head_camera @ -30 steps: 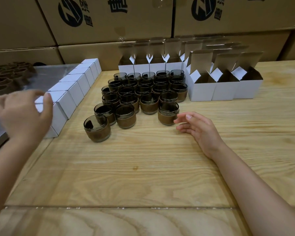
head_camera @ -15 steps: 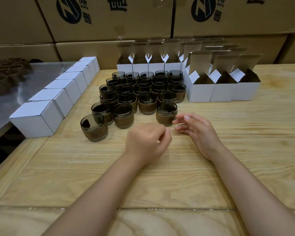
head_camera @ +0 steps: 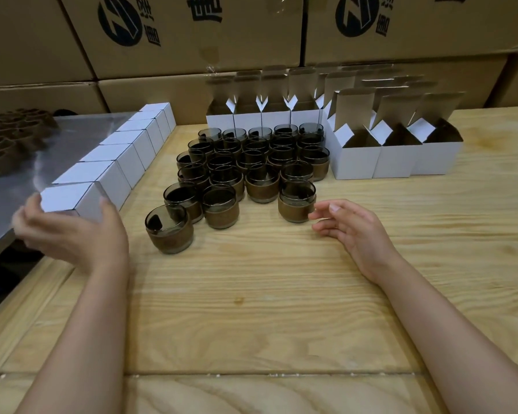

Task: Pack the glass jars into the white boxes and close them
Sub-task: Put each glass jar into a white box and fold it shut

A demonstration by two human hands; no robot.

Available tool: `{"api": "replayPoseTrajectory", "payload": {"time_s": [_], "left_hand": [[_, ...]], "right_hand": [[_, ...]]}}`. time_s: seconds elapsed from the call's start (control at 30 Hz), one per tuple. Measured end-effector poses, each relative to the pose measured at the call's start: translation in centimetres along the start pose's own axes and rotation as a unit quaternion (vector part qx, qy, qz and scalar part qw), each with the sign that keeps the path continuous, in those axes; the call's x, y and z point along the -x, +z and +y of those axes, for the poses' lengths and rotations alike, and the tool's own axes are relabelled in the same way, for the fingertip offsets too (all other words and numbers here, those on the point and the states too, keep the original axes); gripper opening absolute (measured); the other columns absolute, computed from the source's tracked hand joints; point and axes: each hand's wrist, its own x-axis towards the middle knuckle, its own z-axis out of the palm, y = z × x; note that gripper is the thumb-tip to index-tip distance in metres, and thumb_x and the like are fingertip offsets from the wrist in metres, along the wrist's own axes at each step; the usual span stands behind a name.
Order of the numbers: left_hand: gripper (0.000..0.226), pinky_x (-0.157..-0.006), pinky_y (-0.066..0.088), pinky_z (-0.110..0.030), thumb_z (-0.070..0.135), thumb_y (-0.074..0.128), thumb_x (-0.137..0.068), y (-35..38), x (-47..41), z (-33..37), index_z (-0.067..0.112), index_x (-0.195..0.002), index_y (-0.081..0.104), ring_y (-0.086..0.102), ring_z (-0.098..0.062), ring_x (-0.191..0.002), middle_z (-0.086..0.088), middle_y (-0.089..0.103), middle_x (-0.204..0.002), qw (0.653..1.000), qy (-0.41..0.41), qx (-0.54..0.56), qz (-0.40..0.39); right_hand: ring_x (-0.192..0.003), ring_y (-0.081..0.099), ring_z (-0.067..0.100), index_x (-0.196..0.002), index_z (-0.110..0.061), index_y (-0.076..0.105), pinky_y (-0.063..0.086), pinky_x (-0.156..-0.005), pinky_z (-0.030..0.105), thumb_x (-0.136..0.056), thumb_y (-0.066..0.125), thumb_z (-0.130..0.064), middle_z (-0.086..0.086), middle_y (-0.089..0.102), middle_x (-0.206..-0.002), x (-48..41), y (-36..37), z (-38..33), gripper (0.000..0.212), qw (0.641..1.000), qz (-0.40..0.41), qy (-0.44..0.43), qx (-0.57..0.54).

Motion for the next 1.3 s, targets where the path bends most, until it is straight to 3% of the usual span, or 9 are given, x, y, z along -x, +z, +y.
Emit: {"api": "replayPoseTrajectory", "payload": {"time_s": [0.33, 0.43, 0.5, 0.6, 0.7, 0.77, 0.9, 1.03, 1.3], "left_hand": [[0.040, -0.100, 0.023, -0.011, 0.000, 0.041, -0.083, 0.8, -0.1, -0.6, 0.011, -0.121, 0.045, 0.035, -0.027, -0.132, -0.014, 0.035, -0.143, 0.999, -0.025, -0.001, 0.031], [0.032, -0.110, 0.028, -0.027, 0.007, 0.039, -0.085, 1.1, -0.9, -1.0, 0.025, -0.111, 0.031, 0.035, -0.027, -0.134, -0.017, 0.036, -0.144, 0.999, -0.035, -0.020, -0.003], [0.020, -0.111, 0.029, -0.037, 0.012, 0.038, -0.089, 1.6, -1.5, -1.8, 0.007, -0.108, 0.032, 0.035, -0.037, -0.134, -0.028, 0.036, -0.141, 0.998, -0.054, -0.002, -0.030], [0.040, -0.107, 0.033, -0.041, 0.043, 0.025, -0.079, 1.9, -1.6, -0.8, 0.014, -0.108, 0.030, 0.039, -0.036, -0.129, -0.020, 0.040, -0.138, 0.996, -0.087, -0.006, -0.035], [0.033, -0.105, 0.031, -0.043, 0.035, 0.036, -0.084, 1.1, 1.4, 2.8, 0.031, -0.116, 0.030, 0.041, -0.035, -0.121, -0.007, 0.038, -0.125, 0.986, 0.132, 0.103, 0.020], [0.030, -0.094, 0.035, -0.054, 0.018, 0.047, -0.086, 0.7, 4.0, 4.5, 0.017, -0.116, 0.048, 0.042, -0.032, -0.109, 0.000, 0.039, -0.117, 0.932, 0.310, 0.179, 0.049], [0.021, -0.084, 0.039, -0.042, 0.012, 0.049, -0.089, 0.8, 8.4, 6.8, 0.007, -0.109, 0.050, 0.049, -0.027, -0.093, -0.003, 0.056, -0.101, 0.842, 0.489, 0.217, -0.076], [0.020, -0.068, 0.048, -0.036, 0.006, 0.052, -0.087, 1.4, 10.7, 7.6, -0.003, -0.097, 0.066, 0.057, -0.024, -0.076, -0.013, 0.065, -0.081, 0.789, 0.557, 0.180, -0.189], [0.018, -0.051, 0.047, -0.035, 0.005, 0.053, -0.087, 2.0, 10.5, 6.7, -0.002, -0.090, 0.070, 0.054, -0.019, -0.060, -0.005, 0.060, -0.068, 0.794, 0.533, 0.166, -0.240]], "right_hand": [[-0.083, 0.064, 0.021, -0.097, -0.011, 0.068, 0.050, -0.083, 0.036, -0.094, 0.049, -0.013, 0.011, 0.071, -0.094, 0.3, 0.2, -0.2, 0.020, 1.000, 0.005, 0.003, 0.012], [-0.081, 0.065, 0.020, -0.095, -0.012, 0.069, 0.052, -0.080, 0.035, -0.095, 0.050, -0.010, 0.008, 0.072, -0.092, 0.1, 0.2, -0.6, 0.019, 0.999, 0.038, -0.010, 0.014], [-0.082, 0.064, 0.018, -0.093, -0.016, 0.068, 0.052, -0.078, 0.033, -0.095, 0.051, -0.008, 0.003, 0.071, -0.091, -0.7, -0.1, -1.1, 0.019, 0.991, 0.124, -0.041, 0.033], [-0.080, 0.059, 0.007, -0.104, -0.023, 0.063, 0.053, -0.077, 0.030, -0.094, 0.052, -0.010, -0.008, 0.064, -0.101, -3.2, -1.4, -2.1, 0.020, 0.952, 0.258, -0.074, 0.146], [-0.085, 0.056, 0.005, -0.134, -0.023, 0.047, 0.045, -0.073, 0.021, -0.091, 0.052, -0.012, -0.007, 0.050, -0.135, -6.7, -3.3, -3.4, 0.044, 0.906, 0.261, -0.057, 0.327], [-0.113, 0.053, 0.016, -0.145, -0.020, 0.033, 0.040, -0.086, 0.026, -0.090, 0.053, -0.010, -0.002, 0.032, -0.150, -8.6, -4.3, -4.1, 0.059, 0.878, 0.200, -0.033, 0.434], [-0.123, 0.045, 0.023, -0.148, -0.016, 0.027, 0.037, -0.087, 0.029, -0.088, 0.049, -0.006, -0.001, 0.023, -0.153, -10.8, -5.3, -4.3, 0.064, 0.845, 0.123, -0.008, 0.520], [-0.119, 0.042, 0.027, -0.138, -0.012, 0.043, 0.040, -0.076, 0.033, -0.089, 0.048, -0.005, 0.006, 0.029, -0.140, -11.7, -4.5, -4.6, 0.050, 0.780, 0.153, -0.003, 0.606], [-0.118, 0.031, 0.034, -0.115, -0.008, 0.054, 0.040, -0.079, 0.036, -0.091, 0.048, -0.006, 0.019, 0.031, -0.130, -11.2, -3.6, -5.1, 0.024, 0.688, 0.181, 0.029, 0.702]]}}
